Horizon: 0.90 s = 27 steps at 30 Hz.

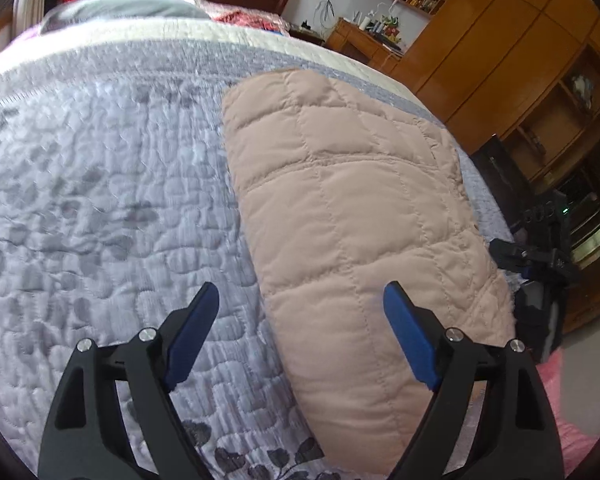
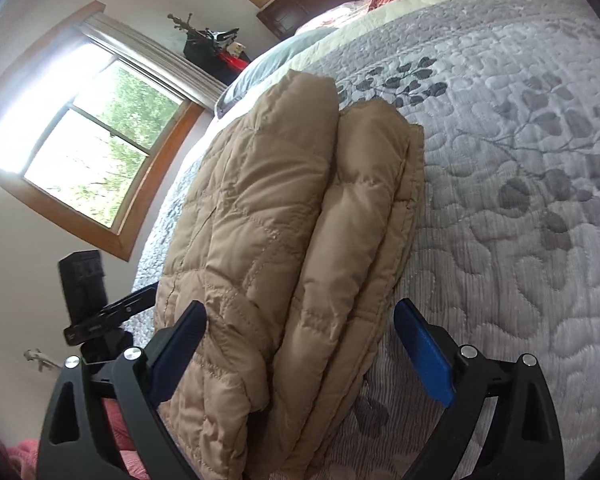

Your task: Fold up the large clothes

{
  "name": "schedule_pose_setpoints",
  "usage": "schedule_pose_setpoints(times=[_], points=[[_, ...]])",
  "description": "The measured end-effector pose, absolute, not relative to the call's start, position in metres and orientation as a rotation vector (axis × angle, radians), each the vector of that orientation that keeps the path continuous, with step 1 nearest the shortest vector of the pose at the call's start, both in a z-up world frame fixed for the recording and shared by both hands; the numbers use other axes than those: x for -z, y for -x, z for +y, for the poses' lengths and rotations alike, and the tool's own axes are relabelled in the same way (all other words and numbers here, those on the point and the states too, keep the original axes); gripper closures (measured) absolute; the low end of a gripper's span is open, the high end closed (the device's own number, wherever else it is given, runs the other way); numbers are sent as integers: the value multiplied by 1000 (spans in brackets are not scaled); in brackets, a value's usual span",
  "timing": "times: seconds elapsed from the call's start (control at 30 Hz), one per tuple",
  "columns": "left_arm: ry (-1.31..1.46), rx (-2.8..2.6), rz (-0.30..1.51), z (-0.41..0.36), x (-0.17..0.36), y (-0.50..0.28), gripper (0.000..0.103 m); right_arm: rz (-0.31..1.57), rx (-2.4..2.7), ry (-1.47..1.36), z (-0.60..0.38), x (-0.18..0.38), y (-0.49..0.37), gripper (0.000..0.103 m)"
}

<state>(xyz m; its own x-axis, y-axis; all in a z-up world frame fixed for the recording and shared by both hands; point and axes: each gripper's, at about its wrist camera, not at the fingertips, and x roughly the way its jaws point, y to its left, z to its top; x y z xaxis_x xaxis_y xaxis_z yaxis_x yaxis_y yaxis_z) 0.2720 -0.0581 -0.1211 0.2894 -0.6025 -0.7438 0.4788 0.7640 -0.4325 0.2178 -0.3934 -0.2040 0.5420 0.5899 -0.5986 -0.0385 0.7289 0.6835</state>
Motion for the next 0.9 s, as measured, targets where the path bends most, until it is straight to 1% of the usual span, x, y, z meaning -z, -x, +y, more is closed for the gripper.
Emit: schedule_pose_setpoints(times=[0.27, 0.4, 0.57, 0.63, 0.67, 0.7, 0.73, 0.77, 0.8, 0.83, 0.87, 0.9], points=[[349, 904, 1200, -52, 156, -307, 14, 955, -506, -744, -397, 230, -236, 5], [441, 992, 1247, -56, 172, -317, 14, 945, -538, -771, -402, 238, -240, 4], [437, 1043, 1246, -77, 175, -316, 11, 939, -557, -751, -400, 248, -246, 4], [421, 1053, 1237, -85, 173, -312, 10, 929, -552, -723, -394, 247, -247, 6], [419, 1057, 1232, -89, 172, -311, 10, 924, -543, -710, -390, 247, -247, 8], [423, 1059, 1227, -91, 172, -311, 11, 920, -536, -694, -386, 247, -246, 18], [430, 1059, 1222, -92, 172, -310, 17, 913, -545, -680, -383, 247, -245, 26], [432, 1053, 1214, -91, 170, -307, 24, 910, -566, -692, -380, 247, -244, 36], [428, 1047, 1205, -90, 169, -306, 28, 905, -574, -703, -378, 244, -243, 45], [426, 1042, 1196, -88, 167, -305, 34, 893, -578, -700, -377, 241, -243, 48], [425, 1040, 1189, -86, 165, -304, 38, 880, -576, -686, -376, 236, -242, 54], [421, 1036, 1179, -86, 162, -303, 40, 869, -575, -675, -376, 231, -241, 58]])
